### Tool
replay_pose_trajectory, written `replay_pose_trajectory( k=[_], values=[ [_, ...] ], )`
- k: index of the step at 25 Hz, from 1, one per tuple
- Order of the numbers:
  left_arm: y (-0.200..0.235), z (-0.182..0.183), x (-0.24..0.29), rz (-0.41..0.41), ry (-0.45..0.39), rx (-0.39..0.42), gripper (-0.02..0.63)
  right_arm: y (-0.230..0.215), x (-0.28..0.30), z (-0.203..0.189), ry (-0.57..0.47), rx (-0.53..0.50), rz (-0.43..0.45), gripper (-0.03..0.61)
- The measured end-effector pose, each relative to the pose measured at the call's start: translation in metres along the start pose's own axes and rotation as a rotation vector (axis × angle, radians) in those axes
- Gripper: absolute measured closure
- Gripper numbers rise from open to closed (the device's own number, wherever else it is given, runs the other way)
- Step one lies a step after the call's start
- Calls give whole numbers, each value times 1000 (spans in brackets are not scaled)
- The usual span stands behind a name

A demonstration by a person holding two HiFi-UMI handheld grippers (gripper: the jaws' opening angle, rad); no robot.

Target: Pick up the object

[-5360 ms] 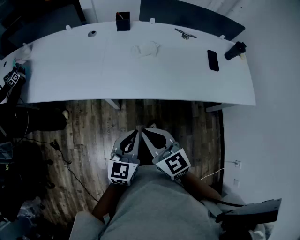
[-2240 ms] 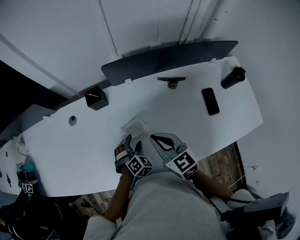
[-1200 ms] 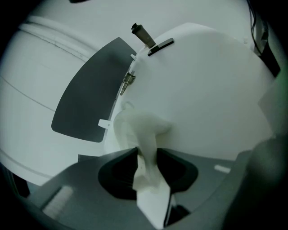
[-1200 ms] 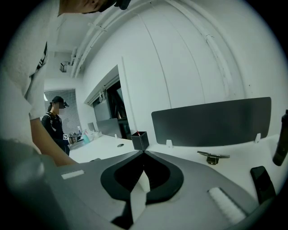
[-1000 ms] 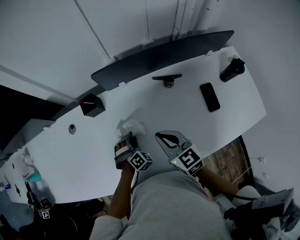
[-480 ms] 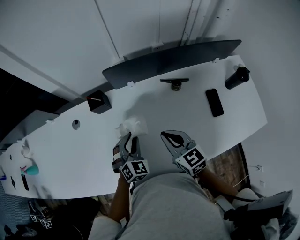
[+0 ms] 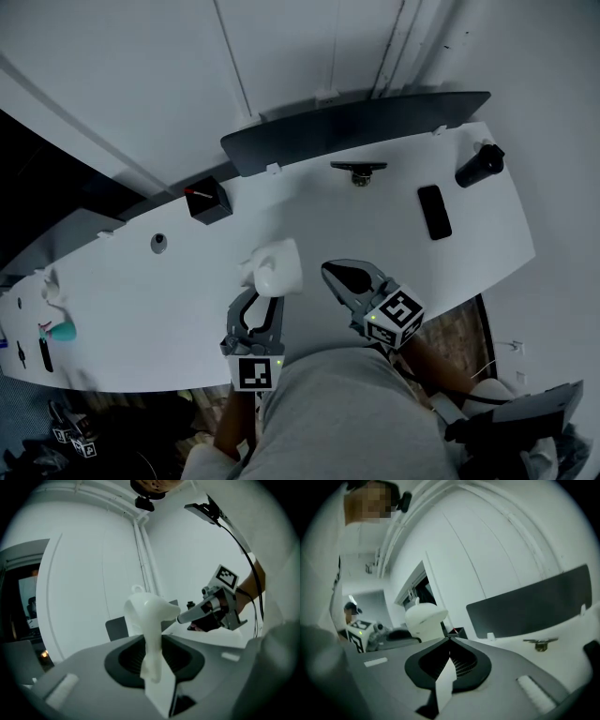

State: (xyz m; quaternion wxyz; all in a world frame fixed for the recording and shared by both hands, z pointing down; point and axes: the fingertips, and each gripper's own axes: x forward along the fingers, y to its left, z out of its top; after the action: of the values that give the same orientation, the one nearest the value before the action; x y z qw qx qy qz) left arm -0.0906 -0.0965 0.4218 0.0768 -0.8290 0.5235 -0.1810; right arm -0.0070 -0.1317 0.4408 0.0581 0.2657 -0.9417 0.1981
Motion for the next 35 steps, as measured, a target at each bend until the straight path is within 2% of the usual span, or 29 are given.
replay_pose_trajectory(
  k=[1,2,3,4,8,11,13,14,18,23,27,30,34,35],
  values=[
    [-1,-1,-1,-1,-3,-6,508,6,0,4,-24,86,63,575],
    [-1,0,-3,-2,-7,-9,508,12,-1,8,-44,183,131,509],
    [-1,1,-4,-5,-11,-4,508,18,-1,13,-60,283,200,376],
    [-1,3,-5,-10,-13,7,508,24,-2,18,-73,382,270,333],
    [-8,7,-12,-47,-8,48,507,43,-3,36,-119,713,500,286],
    [-21,13,-17,-96,-29,124,507,54,-1,44,-112,840,617,281],
    [-30,13,-20,-126,-33,187,506,60,4,44,-83,843,638,294],
    [-32,11,-22,-130,-33,201,506,62,6,43,-65,825,638,330],
    [-33,2,-21,-111,-13,200,505,66,7,37,-30,750,634,348],
    [-31,5,-18,-80,-23,227,499,71,5,40,-59,682,624,367],
    [-30,9,-18,-20,-66,252,491,77,1,48,-90,595,635,376],
    [-30,14,-19,-13,-89,261,491,78,-3,57,-124,532,637,380],
    [-24,11,-22,4,-80,240,508,60,-8,68,-162,476,587,388],
    [-21,9,-23,7,-69,233,532,54,-9,69,-166,460,570,390]
  ],
)
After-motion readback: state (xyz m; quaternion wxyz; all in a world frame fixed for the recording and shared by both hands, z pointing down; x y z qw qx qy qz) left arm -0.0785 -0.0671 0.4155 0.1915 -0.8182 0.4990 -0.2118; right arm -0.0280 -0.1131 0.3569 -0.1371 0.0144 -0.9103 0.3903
